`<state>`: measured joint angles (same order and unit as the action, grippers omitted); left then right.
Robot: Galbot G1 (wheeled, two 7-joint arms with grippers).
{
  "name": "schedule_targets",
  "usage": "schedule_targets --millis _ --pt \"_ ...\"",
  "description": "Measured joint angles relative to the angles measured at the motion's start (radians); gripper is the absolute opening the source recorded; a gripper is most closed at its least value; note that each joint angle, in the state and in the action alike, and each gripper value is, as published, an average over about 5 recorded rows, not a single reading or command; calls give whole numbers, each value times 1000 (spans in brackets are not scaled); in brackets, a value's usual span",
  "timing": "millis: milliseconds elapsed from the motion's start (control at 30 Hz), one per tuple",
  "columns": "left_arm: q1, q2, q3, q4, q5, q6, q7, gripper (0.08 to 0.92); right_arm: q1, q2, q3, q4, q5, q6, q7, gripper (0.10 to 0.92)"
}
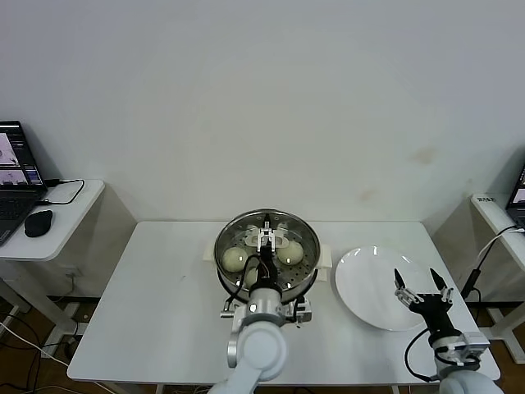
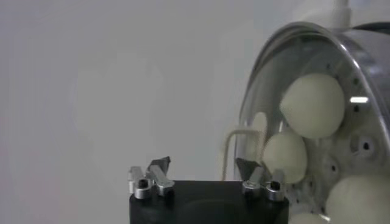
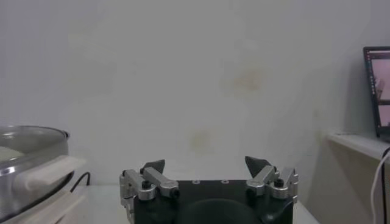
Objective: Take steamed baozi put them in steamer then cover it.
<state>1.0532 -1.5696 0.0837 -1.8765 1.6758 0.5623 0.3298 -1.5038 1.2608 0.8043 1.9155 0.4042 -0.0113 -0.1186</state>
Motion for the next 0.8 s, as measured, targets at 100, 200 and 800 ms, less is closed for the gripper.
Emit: schedule_targets --millis 100,200,800 --pt "12 8 3 -29 -5 0 16 822 -1 -1 -1 0 -1 -2 -1 822" --pt "25 18 2 -60 -11 0 33 823 -4 -3 -5 2 0 -6 -1 823" --pt "190 149 -317 -355 -602 -77 -28 823 -58 -35 -84 61 39 -47 55 822"
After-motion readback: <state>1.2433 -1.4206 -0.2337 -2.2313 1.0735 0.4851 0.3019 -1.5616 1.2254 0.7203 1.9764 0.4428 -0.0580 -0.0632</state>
